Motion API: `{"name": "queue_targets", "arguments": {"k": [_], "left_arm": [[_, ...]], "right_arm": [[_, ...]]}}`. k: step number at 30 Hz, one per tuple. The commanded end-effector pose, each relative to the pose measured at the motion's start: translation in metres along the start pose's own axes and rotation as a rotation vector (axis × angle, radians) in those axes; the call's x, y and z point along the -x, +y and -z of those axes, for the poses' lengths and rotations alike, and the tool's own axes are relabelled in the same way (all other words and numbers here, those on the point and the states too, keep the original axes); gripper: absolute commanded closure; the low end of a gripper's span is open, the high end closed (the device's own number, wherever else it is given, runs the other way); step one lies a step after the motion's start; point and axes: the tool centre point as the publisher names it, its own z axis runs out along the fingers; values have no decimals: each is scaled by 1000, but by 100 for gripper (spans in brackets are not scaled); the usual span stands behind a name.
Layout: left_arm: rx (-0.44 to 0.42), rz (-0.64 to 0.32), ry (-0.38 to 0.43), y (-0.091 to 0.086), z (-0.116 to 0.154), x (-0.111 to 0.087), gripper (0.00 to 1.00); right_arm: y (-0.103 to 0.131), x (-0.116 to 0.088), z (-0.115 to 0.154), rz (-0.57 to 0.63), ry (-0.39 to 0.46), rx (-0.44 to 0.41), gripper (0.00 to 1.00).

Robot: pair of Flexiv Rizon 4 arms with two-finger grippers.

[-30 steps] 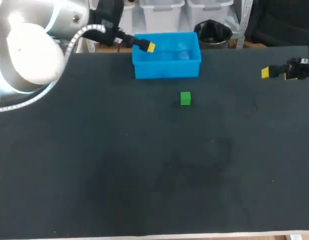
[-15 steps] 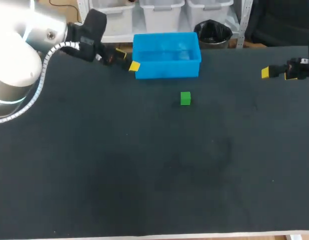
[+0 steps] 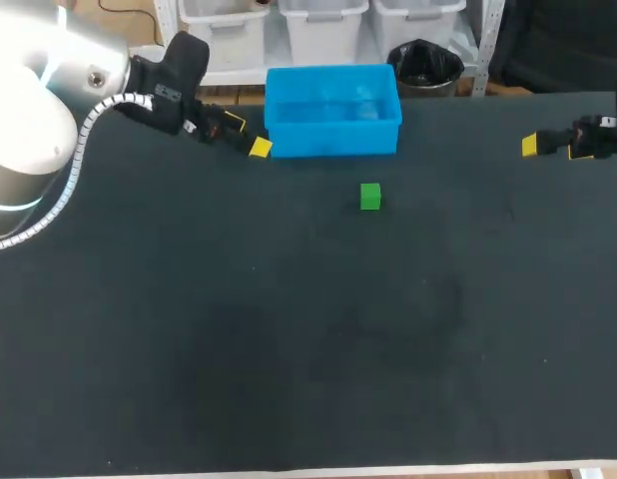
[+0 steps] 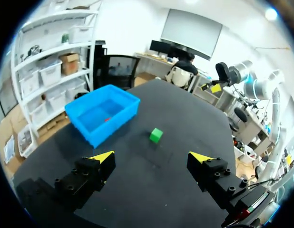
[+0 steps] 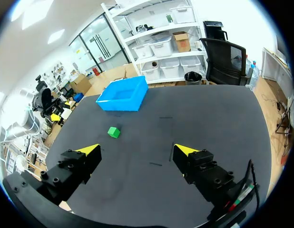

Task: Use the left arm to pick the red cube and place it into the blue plastic box first, then use the right arm to grasp the green cube and put it into the same blue plastic box after the first action is fully finished.

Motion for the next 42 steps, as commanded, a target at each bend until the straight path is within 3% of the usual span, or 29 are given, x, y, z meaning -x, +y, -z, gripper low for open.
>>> {"name": "queue_targets", "arguments": {"k": [1, 29, 37, 42], "left_arm": [[-2, -12, 6, -1, 2, -3, 0], [-6, -36, 21, -3, 3, -6, 0], [-6, -36, 21, -3, 3, -6, 0], [-6, -36, 21, -3, 3, -6, 0]], "right_arm": [[1, 0, 1, -1, 2, -6, 0], [3, -1, -1, 1, 4, 1, 0], [24, 1, -25, 45, 63, 12, 0], [39, 3, -41, 82, 146, -4, 0]]}}
